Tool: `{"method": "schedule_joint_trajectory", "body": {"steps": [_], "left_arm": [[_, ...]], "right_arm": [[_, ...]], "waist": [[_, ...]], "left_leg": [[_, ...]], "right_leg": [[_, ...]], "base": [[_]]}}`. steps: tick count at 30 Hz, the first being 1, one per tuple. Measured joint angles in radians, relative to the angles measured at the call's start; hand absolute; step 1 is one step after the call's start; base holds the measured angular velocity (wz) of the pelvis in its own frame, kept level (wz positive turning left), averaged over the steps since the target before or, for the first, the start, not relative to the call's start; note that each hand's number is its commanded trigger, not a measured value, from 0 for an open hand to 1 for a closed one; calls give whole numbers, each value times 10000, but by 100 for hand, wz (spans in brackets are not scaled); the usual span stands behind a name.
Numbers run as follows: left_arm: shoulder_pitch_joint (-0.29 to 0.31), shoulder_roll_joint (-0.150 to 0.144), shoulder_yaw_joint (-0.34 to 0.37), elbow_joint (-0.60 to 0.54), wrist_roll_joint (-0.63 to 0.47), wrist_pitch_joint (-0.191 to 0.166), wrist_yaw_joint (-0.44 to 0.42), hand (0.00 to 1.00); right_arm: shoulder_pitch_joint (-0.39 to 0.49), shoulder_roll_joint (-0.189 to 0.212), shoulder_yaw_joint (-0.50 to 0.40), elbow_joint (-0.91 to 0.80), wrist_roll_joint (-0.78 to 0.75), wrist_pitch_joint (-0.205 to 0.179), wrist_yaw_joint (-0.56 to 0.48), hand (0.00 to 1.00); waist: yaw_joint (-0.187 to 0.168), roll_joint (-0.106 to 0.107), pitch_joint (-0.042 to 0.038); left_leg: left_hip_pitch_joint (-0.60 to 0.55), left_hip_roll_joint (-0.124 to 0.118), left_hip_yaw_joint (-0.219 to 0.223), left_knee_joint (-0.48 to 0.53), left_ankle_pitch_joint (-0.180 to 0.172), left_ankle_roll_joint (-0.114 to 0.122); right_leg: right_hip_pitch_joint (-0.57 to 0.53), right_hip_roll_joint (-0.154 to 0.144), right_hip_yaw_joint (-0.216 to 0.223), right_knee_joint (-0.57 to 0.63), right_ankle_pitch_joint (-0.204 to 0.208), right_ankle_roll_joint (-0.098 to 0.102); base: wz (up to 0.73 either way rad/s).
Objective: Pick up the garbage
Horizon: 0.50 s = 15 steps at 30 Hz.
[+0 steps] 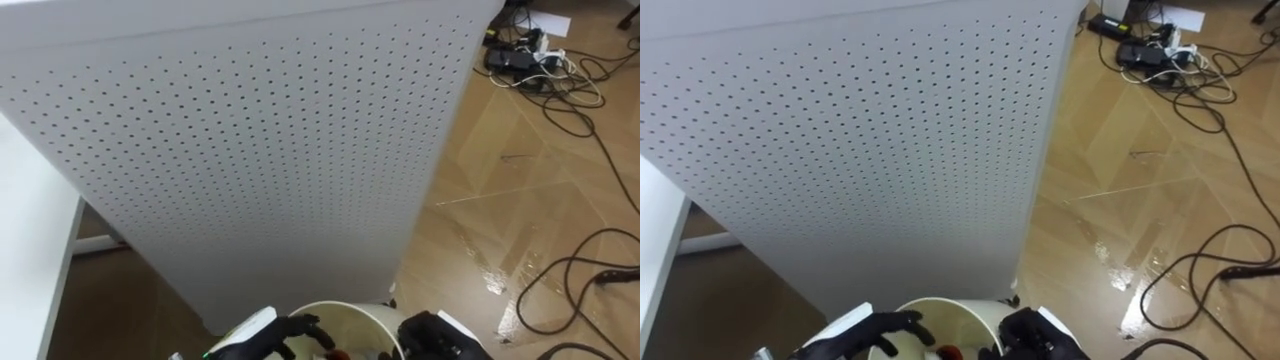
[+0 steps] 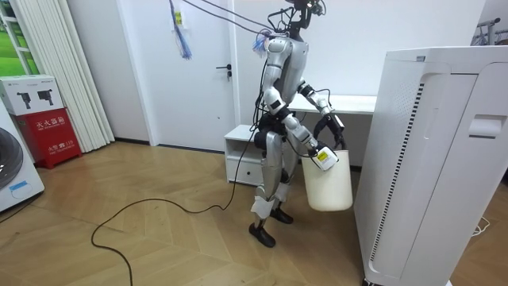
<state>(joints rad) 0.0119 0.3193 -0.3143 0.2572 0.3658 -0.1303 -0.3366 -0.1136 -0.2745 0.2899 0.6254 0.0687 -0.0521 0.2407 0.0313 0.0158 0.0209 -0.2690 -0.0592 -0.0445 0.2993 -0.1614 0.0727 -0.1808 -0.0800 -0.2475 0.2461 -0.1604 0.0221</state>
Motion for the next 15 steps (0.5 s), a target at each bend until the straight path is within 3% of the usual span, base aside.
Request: {"method": "schedule_joint_trajectory", "body": {"steps": [10,15], "left_arm": [[-7,-173,866,-122,-17,0,6,0],[117,-176,931,-121,-22,2,12,0]], "right_arm": [[151,-50,-191,-158,69,0,30,100],[493,-61,-430,-147,128,0,-12,100]], "waist": [[-59,-15,-9],[-83,-32,-18]], "left_leg": [[186,-3,120,4,3,6],[509,-4,127,-101,15,25]], "right_leg": [[89,-53,6,130,-9,-3],[379,-54,-18,104,-10,-2]], "base": [[-2],[0]]}}
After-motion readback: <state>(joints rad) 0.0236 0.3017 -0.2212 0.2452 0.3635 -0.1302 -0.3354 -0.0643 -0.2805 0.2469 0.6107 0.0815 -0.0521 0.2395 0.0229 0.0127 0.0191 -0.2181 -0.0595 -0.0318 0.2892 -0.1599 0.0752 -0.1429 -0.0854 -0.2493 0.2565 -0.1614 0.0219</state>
